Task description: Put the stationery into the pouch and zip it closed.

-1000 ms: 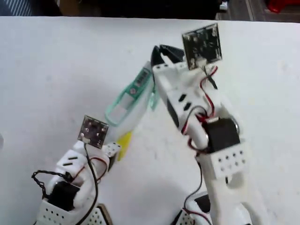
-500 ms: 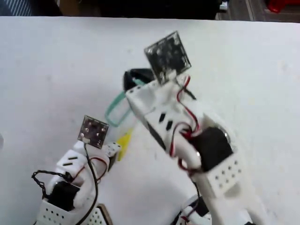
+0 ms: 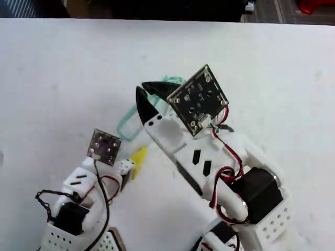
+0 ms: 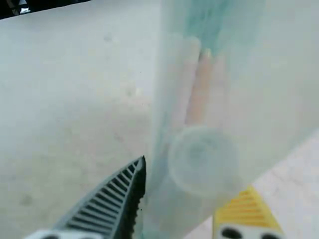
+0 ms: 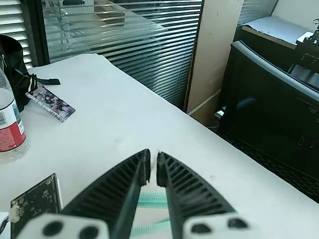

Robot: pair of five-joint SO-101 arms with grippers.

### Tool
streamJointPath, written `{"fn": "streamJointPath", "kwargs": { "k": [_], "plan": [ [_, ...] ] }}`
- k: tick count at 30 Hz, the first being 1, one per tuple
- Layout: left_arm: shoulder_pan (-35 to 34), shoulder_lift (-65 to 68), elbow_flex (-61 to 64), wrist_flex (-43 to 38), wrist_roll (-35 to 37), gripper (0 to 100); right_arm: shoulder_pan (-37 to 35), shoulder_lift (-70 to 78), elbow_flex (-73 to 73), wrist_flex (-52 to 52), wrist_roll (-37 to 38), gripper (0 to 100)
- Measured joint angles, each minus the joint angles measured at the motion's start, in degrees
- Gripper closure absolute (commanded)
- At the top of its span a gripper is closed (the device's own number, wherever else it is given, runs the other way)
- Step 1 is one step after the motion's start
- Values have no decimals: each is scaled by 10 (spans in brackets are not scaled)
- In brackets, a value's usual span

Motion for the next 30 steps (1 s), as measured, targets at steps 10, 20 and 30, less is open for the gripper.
{"fn": "streamJointPath", "kwargs": {
  "k": [10,20,30],
  "plan": [
    [-1,0,0,0,-5,937,11,3,-9,59,50,902],
    [1,0,2,0,-5,932,27,160,-188,194,-56,746],
    [14,-10,18,-15,-5,932,-34,428,-473,346,-231,741]
  ]
}}
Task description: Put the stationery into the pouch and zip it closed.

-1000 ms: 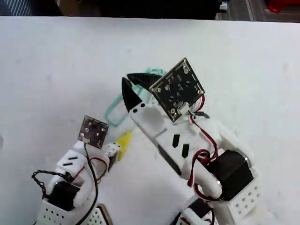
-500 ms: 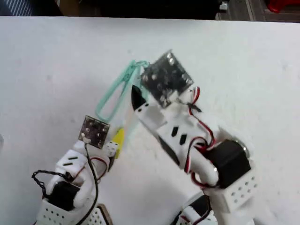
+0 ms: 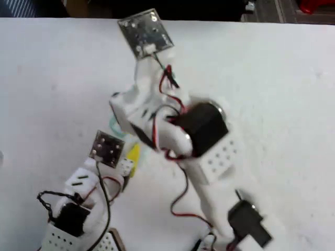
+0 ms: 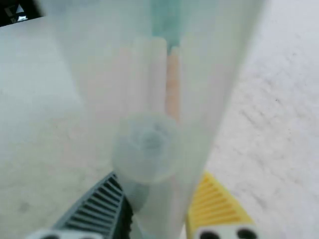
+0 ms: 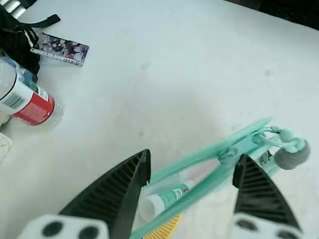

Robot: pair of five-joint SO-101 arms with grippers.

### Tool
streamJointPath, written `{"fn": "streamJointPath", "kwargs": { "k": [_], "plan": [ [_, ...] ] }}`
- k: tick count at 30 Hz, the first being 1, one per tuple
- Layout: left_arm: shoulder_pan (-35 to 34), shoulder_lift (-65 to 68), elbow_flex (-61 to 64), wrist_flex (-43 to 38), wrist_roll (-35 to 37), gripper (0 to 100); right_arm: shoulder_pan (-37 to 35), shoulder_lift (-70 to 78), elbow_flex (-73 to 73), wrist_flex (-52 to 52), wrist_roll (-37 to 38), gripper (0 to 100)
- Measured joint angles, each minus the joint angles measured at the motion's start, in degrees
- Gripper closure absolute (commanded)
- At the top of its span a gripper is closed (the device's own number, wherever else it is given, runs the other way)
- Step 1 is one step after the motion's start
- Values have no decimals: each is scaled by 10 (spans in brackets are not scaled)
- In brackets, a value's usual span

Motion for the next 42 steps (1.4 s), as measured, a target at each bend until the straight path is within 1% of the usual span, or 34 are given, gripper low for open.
{"fn": "streamJointPath", "kwargs": {
  "k": [5,11,16,19,24,31,42],
  "plan": [
    [0,4,0,-11,0,932,21,47,-30,4,-42,741],
    [2,4,0,-11,0,932,47,18,-12,7,-47,741],
    [2,4,0,-11,0,932,44,-16,59,6,-47,741],
    [2,4,0,-11,0,932,47,-6,64,2,-47,741],
    [2,5,0,-11,2,932,29,30,34,-2,-47,741],
    [2,5,0,-11,0,932,16,45,-54,4,-47,741],
    [2,5,0,-11,0,932,20,83,-31,-4,-47,741]
  ]
}}
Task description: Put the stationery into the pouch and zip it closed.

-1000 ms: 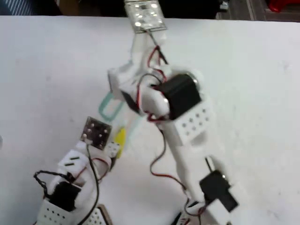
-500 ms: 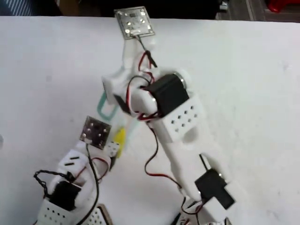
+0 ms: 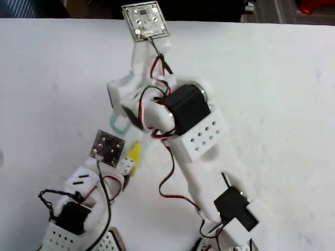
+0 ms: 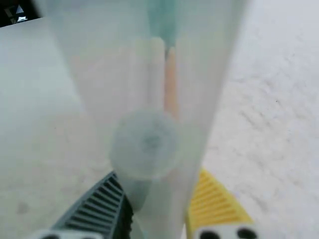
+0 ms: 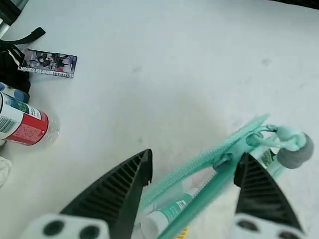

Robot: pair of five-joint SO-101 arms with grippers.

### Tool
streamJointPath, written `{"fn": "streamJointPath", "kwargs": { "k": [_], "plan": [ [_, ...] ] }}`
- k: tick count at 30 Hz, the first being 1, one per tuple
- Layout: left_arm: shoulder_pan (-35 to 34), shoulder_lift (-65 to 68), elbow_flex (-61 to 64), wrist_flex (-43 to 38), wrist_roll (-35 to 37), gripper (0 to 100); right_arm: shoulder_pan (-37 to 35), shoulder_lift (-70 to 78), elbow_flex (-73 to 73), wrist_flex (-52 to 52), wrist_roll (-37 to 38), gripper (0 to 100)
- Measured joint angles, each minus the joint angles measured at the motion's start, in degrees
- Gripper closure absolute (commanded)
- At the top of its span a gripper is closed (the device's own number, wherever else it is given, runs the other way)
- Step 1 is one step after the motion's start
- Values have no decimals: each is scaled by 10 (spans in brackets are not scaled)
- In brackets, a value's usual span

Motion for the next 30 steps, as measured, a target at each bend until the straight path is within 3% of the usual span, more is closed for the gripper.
{"fn": "streamJointPath", "kwargs": {
  "k": [13,18,20,22,30],
  "plan": [
    [1,-1,0,0,0,932,33,33,16,9,-4,758],
    [1,-1,0,0,0,920,37,62,15,9,-1,996],
    [0,0,0,0,2,858,39,66,15,9,36,957],
    [-1,1,0,0,3,783,41,67,16,9,80,985],
    [4,1,-36,63,1,775,141,76,-20,5,72,981]
  ]
}}
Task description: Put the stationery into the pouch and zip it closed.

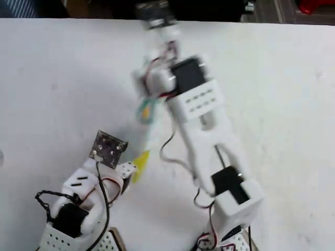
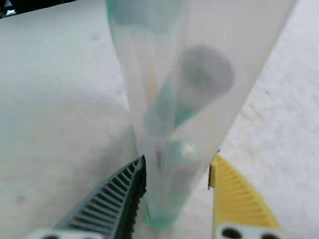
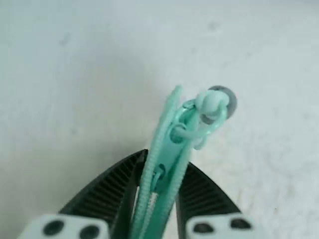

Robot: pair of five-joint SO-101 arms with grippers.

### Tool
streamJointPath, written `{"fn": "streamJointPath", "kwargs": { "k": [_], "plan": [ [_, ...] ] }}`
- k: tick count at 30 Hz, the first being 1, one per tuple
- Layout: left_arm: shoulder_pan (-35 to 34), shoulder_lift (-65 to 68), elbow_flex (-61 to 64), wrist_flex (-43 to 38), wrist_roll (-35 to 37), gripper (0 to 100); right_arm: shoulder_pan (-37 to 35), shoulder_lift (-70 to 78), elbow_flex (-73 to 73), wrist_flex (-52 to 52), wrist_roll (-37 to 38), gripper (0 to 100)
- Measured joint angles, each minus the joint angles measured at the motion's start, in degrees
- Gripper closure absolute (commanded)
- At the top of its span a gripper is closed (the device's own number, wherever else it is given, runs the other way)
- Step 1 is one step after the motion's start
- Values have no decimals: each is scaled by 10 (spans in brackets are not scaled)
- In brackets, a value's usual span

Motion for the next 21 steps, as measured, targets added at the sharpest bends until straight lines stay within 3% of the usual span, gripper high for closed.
{"fn": "streamJointPath", "kwargs": {
  "k": [7,14,21],
  "plan": [
    [-2,3,-33,29,0,775,109,1,-24,5,-4,981],
    [-92,-6,-105,37,-69,778,112,-1,-25,6,183,981],
    [-201,-6,-144,9,-89,779,95,-92,-25,7,297,981]
  ]
}}
